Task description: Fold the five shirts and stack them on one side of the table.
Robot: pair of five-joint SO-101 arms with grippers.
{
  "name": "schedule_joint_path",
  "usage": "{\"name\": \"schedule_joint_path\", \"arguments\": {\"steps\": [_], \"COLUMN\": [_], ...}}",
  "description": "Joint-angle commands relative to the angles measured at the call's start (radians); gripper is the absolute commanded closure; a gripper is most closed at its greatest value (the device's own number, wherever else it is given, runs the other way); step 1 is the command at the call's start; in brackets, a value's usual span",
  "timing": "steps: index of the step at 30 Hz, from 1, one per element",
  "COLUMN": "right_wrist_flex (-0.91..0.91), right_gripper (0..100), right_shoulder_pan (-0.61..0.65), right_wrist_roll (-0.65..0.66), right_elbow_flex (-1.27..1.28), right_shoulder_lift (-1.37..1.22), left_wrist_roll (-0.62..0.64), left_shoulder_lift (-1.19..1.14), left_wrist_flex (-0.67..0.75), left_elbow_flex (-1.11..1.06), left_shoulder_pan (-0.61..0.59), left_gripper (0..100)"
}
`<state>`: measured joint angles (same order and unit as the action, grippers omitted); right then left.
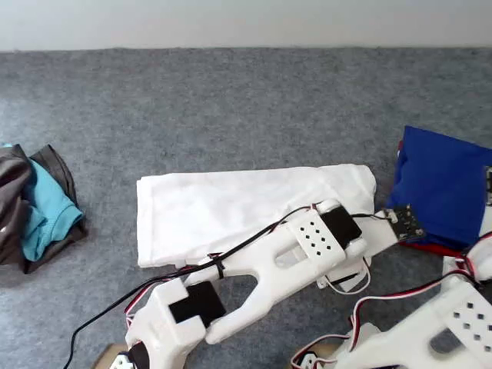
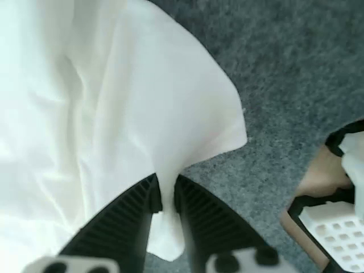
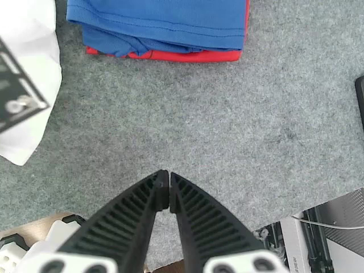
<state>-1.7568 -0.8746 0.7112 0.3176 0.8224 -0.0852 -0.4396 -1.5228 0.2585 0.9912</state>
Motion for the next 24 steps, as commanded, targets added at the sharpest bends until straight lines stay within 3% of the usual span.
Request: {"name": "schedule_joint_path", "arguments": {"steps": [1, 15, 24], "right_wrist_flex": [-0.038, -0.038, -0.039], "right_gripper": [98.3, 98.3, 98.3], "right_shoulder_pan": [-0.008, -0.008, -0.008], "right_wrist_roll": [-0.005, -0.006, -0.005], "right_elbow_flex": [-0.005, 0.0, 0.0], "right_shoulder_lift": [0.024, 0.024, 0.024], "left_wrist_roll": [-0.006, -0.008, -0.005], "left_shoulder_lift": [0.086, 0.083, -0.074], "left_wrist_flex": [0.005, 0.147, 0.255], "left_elbow_flex": [0.039, 0.035, 0.039], "left_shoulder_pan": [-0.008, -0.253, -0.341], "left_gripper": [99, 98, 82]}}
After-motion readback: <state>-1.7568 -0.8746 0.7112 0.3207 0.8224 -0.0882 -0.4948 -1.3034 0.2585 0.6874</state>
